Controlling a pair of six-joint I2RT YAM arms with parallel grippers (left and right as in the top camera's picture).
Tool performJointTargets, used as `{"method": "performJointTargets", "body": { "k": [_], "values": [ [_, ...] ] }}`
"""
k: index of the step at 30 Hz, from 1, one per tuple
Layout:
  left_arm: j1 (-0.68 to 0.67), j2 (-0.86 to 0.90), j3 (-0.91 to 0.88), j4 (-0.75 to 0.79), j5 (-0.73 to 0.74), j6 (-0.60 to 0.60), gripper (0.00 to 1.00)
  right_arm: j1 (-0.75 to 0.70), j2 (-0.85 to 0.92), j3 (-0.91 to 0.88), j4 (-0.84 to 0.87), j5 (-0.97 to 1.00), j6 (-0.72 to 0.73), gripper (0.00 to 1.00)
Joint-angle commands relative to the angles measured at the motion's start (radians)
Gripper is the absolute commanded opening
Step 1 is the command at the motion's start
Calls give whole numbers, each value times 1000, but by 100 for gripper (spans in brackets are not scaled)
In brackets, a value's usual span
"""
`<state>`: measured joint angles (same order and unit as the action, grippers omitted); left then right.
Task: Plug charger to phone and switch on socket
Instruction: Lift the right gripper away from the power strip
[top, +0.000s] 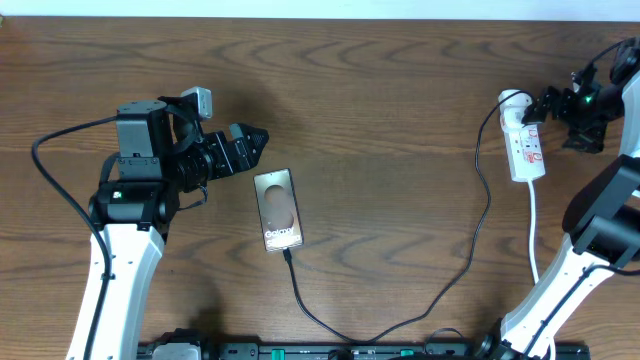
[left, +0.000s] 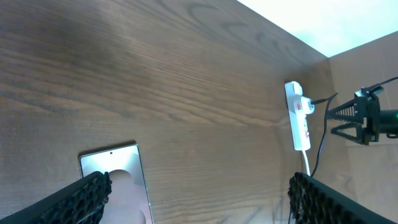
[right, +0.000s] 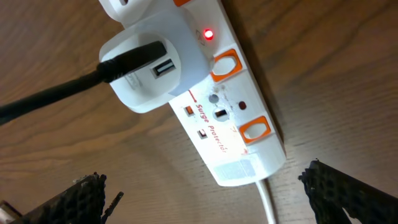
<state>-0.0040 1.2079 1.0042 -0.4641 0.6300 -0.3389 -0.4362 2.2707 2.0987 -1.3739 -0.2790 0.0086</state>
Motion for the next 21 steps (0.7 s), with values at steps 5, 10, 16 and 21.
{"method": "performJointTargets", "body": {
  "k": [5,10,16,21],
  "values": [
    [0,-6,19,0,10,17,93,6,-196,21,-22,14,14,99],
    [0,-6,19,0,10,17,93,6,-340,21,-47,10,42,99],
    [0,-6,19,0,10,17,93,6,-502,21,-85,-128,50,99],
    [0,-6,19,0,10,17,93,6,-586,21,-85,-122,50,99]
  ]
}}
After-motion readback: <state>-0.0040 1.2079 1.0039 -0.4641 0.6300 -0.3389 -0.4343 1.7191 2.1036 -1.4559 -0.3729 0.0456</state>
